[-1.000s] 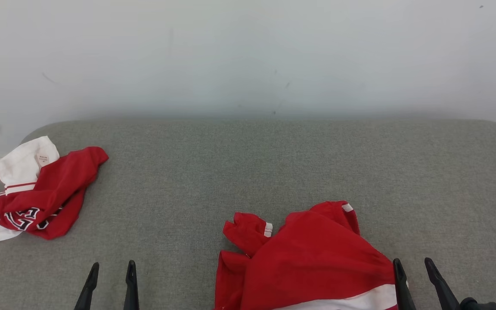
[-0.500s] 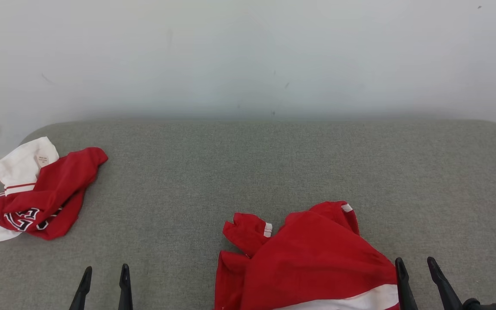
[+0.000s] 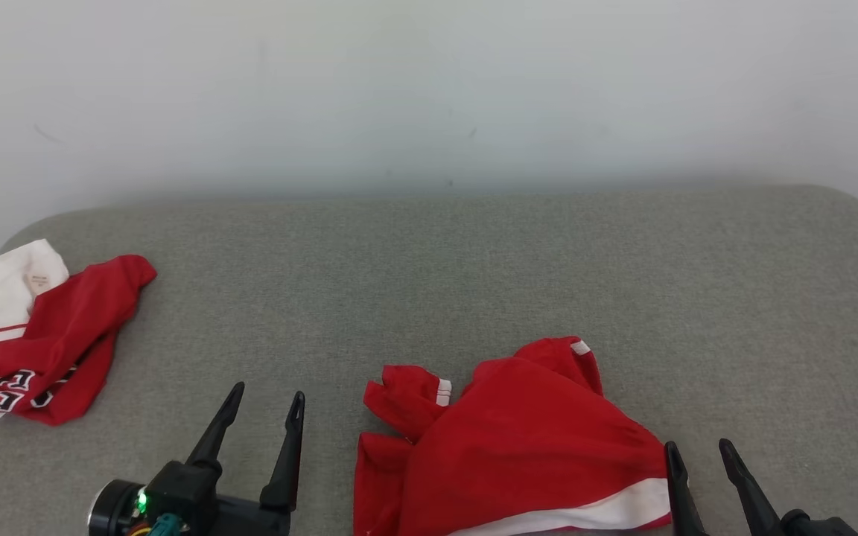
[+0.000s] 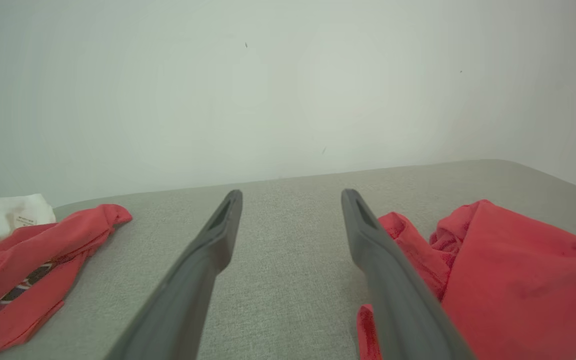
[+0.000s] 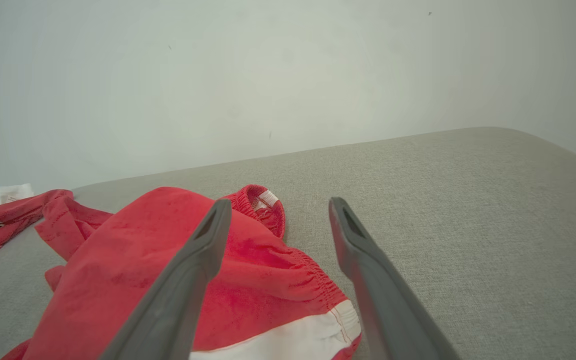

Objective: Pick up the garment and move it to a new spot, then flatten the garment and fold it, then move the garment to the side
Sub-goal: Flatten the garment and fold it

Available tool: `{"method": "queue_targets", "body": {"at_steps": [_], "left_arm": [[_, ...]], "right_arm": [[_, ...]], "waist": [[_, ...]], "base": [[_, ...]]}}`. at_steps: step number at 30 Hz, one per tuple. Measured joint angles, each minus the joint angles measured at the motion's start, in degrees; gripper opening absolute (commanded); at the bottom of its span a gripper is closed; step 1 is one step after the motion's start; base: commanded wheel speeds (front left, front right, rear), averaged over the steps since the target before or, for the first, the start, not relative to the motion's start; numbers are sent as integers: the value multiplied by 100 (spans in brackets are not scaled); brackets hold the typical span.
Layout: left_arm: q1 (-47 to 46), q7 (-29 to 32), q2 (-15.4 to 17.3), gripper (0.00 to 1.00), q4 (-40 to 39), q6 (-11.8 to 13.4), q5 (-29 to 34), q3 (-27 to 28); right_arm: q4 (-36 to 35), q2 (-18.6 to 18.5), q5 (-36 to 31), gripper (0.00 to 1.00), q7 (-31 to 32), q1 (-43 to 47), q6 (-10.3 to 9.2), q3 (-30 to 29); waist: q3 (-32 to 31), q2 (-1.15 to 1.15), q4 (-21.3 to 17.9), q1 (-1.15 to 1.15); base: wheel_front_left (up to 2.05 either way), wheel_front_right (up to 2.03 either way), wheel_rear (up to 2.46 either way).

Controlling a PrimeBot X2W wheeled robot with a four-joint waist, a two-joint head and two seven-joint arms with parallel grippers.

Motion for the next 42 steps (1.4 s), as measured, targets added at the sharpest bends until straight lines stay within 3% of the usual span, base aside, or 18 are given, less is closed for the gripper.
{"method": "queue_targets", "body": {"at_steps": [8, 21, 22, 23, 24, 32, 42], "left_arm": [[-606, 210, 346, 100, 536, -2, -322, -761], [-1223, 737, 557, 100, 1306, -2, -788, -1546], [-1234, 764, 570, 92, 1379, -2, -806, -1571], [-1265, 810, 590, 34, 1444, -2, -840, -1608], [-1304, 804, 619, 2, 1483, -2, -857, -1662], [-1762, 564, 701, 0, 1539, -2, -981, -1922], [-2827, 420, 1251, 0, 1656, -3, -1165, -1929]], "right_arm": [[38, 57, 34, 100, -1, -105, 0, -8], [68, 156, 59, 100, -1, -349, -1, -13], [70, 159, 59, 100, -1, -360, 0, -13], [70, 162, 59, 100, -1, -372, 0, -15], [68, 165, 59, 100, -1, -385, 0, -15], [42, 169, 57, 100, -1, -420, -1, -46], [45, 174, 40, 100, -1, -525, 0, -7]], "waist": [[226, 0, -349, 0], [729, 0, -822, 0], [758, 0, -841, 1], [784, 0, -860, 1], [806, 0, -877, 1], [845, 1, -874, 1], [894, 0, -885, 1]], "base": [[0, 0, 0], [0, 0, 0], [0, 0, 0], [0, 0, 0], [0, 0, 0], [0, 0, 0], [0, 0, 0]]}}
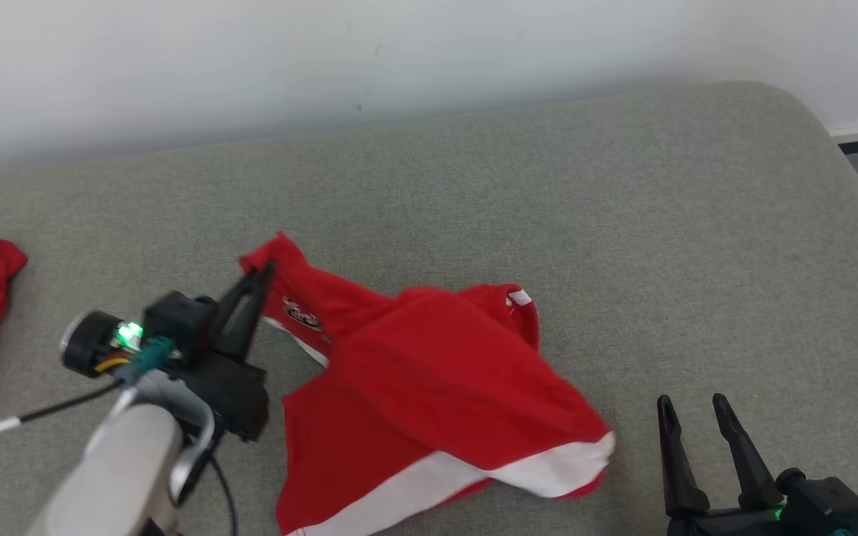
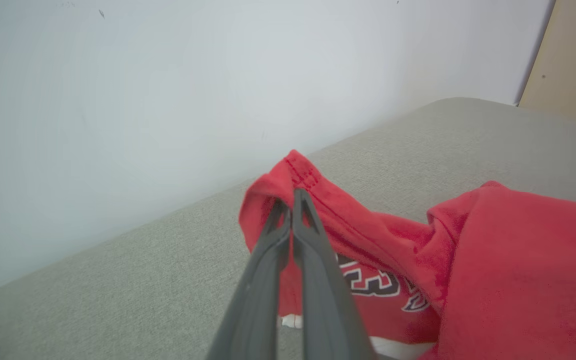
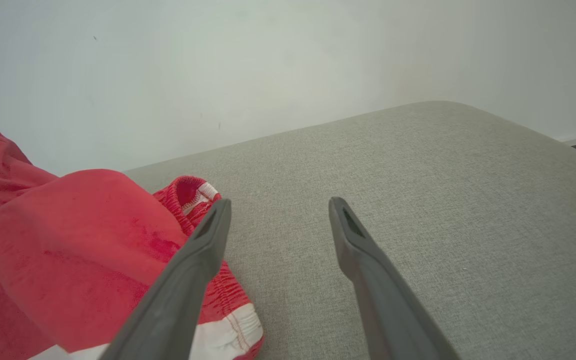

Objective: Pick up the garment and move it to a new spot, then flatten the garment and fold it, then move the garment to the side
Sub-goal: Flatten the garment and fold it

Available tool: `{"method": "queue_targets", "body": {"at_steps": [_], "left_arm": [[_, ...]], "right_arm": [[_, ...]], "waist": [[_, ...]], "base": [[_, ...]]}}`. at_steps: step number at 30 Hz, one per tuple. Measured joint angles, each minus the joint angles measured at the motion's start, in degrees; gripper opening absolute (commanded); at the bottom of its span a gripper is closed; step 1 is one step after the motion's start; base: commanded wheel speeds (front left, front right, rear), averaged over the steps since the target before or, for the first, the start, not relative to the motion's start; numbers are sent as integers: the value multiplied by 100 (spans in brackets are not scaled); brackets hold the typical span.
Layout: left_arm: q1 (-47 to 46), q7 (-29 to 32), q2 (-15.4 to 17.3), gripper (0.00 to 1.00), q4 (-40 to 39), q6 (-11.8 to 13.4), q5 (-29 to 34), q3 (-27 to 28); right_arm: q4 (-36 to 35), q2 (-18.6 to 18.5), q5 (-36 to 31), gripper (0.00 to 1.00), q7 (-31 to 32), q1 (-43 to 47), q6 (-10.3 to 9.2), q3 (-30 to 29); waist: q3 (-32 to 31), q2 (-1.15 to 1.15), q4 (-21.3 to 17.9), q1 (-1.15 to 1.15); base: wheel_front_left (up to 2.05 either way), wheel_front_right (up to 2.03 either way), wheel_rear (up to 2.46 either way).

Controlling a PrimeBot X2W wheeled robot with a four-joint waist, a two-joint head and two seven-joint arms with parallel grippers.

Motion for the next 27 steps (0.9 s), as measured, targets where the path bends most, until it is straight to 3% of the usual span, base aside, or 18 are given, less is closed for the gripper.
{"method": "queue_targets", "body": {"at_steps": [9, 10, 11, 12, 18, 27], "left_arm": [[-542, -163, 400, 0, 793, 0, -148, -3], [-552, -166, 426, 32, 878, 0, -158, -46], [-560, -177, 435, 80, 950, 0, -162, -59], [-570, -205, 434, 100, 1029, 0, -179, -56], [-529, -369, 442, 100, 1095, 16, -245, 77], [256, -420, 515, 100, -304, 374, -240, 589]], "right_arm": [[20, 7, -48, 100, 0, -149, 0, -32], [24, 11, -48, 100, 0, -154, 0, -33], [29, 18, -48, 100, 0, -163, 0, -29], [33, 25, -48, 100, 0, -171, 0, -32], [57, 59, -48, 100, 0, -158, 0, -56], [0, 64, -66, 100, 0, 14, 0, -124]], "waist": [[200, 0, -208, 0], [221, 0, -230, 0], [240, 0, -250, 0], [257, 0, -266, 0], [200, 0, -232, 0], [-87, 0, 132, -1]], "base": [[0, 0, 0], [0, 0, 0], [0, 0, 0], [0, 0, 0], [0, 0, 0], [0, 0, 0]]}}
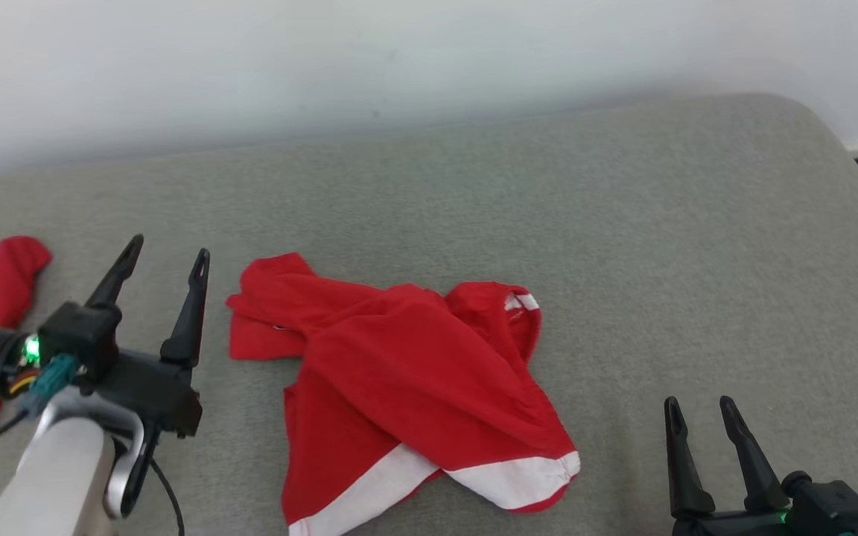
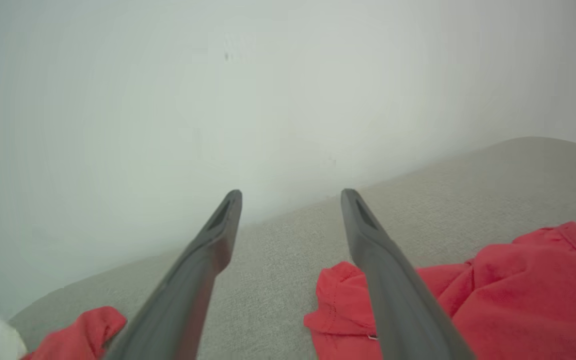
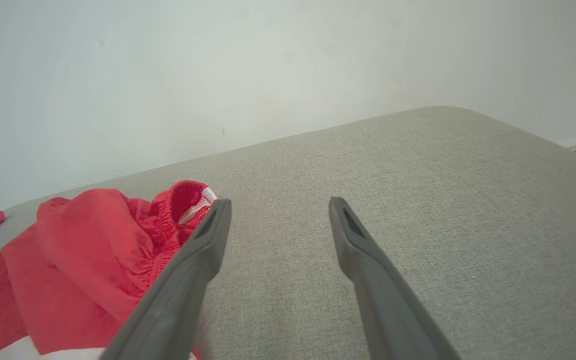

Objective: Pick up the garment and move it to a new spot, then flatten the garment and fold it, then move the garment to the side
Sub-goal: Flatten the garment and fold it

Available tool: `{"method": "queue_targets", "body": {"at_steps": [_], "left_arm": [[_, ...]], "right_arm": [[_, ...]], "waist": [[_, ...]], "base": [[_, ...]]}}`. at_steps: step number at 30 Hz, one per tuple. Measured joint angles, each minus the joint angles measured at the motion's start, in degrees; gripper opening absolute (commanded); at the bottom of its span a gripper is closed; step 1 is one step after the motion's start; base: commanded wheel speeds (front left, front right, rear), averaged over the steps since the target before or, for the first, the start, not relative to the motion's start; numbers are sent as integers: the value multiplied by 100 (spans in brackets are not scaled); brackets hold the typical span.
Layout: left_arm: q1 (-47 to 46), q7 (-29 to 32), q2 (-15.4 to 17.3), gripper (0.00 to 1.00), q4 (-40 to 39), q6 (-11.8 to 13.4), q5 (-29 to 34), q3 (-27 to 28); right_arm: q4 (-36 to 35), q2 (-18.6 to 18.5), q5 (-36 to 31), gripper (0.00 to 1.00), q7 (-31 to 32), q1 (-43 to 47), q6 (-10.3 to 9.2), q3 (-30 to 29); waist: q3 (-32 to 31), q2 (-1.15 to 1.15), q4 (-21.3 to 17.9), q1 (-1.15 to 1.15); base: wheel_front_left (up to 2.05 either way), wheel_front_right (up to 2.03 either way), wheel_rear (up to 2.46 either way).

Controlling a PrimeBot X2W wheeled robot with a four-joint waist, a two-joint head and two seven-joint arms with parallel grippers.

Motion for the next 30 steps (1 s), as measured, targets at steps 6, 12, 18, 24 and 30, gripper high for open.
{"method": "queue_targets", "body": {"at_steps": [6, 12, 18, 24, 30], "left_arm": [[739, 0, -94, 100, -856, 336, 66, 437], [1450, 0, -294, 100, -1443, 527, 181, 840], [2258, 0, -573, 100, -1927, 668, 350, 1256], [2831, 0, -764, 100, -2225, 633, 542, 1604], [3307, 0, -1087, 100, -2436, 554, 634, 1927]], "right_arm": [[-34, -27, -7, 100, 0, 91, 0, 7], [-18, -73, -25, 100, 0, 170, 0, 42], [-30, -142, -25, 100, 0, 288, 0, 82], [-41, -224, -24, 100, 0, 403, 0, 77], [-16, -240, -24, 100, 0, 486, 0, 96]], "waist": [[-197, 0, 340, 0], [-422, 0, 570, 0], [-683, -1, 765, -1], [-862, -1, 883, -1], [-962, -1, 913, -1]], "base": [[0, 0, 0], [0, 0, 0], [0, 0, 0], [0, 0, 0], [0, 0, 0]]}}
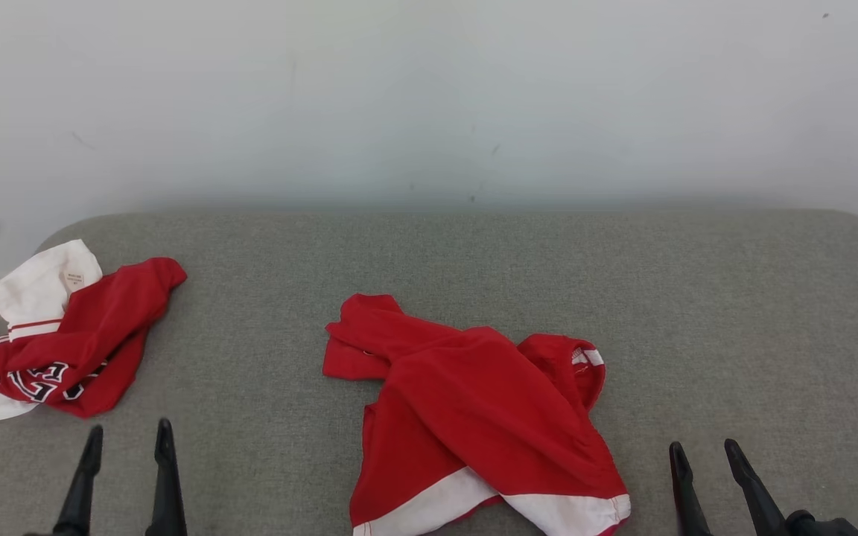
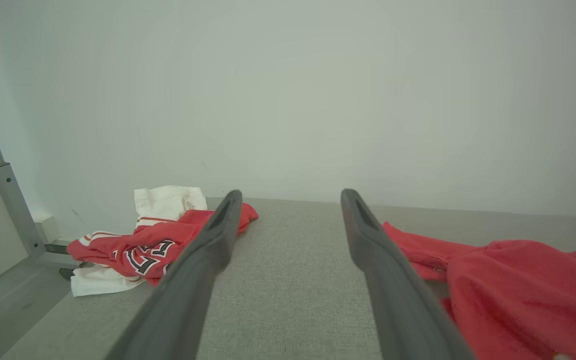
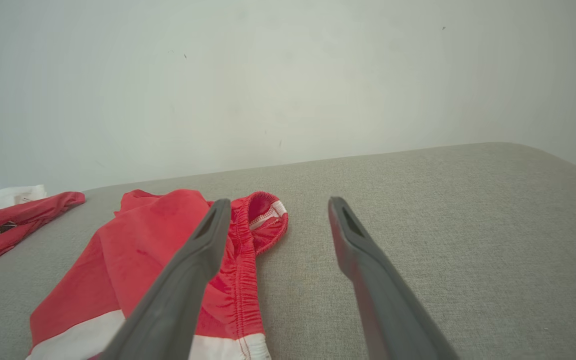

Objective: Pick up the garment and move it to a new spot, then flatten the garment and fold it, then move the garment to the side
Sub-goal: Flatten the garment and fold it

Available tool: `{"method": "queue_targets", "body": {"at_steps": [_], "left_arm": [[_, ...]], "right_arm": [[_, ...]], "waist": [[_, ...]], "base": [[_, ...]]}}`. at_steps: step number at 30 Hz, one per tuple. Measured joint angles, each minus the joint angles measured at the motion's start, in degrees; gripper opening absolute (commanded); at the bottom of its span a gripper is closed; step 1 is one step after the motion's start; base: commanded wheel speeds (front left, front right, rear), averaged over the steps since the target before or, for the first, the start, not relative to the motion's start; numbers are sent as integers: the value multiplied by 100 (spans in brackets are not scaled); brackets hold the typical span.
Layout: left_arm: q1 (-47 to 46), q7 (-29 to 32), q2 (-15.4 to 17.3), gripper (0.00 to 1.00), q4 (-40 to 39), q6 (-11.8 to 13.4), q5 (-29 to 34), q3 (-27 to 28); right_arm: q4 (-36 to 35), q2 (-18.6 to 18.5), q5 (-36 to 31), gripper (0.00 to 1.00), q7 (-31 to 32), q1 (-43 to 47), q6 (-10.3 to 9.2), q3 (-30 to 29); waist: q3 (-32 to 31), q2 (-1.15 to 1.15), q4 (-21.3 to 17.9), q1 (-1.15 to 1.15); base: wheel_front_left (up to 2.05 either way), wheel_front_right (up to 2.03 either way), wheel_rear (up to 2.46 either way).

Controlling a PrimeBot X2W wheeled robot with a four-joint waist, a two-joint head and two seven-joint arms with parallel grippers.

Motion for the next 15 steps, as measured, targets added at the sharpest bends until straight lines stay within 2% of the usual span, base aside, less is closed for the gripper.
{"method": "queue_targets", "body": {"at_steps": [7, 9, 15], "left_arm": [[430, 0, -319, 100, -11, -185, 152, 166], [521, 0, -401, 100, 11, -304, 208, 266], [571, 0, -543, 100, 121, -474, 374, 416]], "right_arm": [[-3, -3, 1, 100, 0, 88, 0, 10], [-3, -4, 1, 100, 0, 122, -1, 7], [67, -31, 0, 100, 0, 126, 0, 18]], "waist": [[-9, 0, 10, 1], [-8, 0, 24, 1], [-3, 0, 48, 1]], "base": [[0, 0, 0], [0, 0, 0], [0, 0, 0]]}}
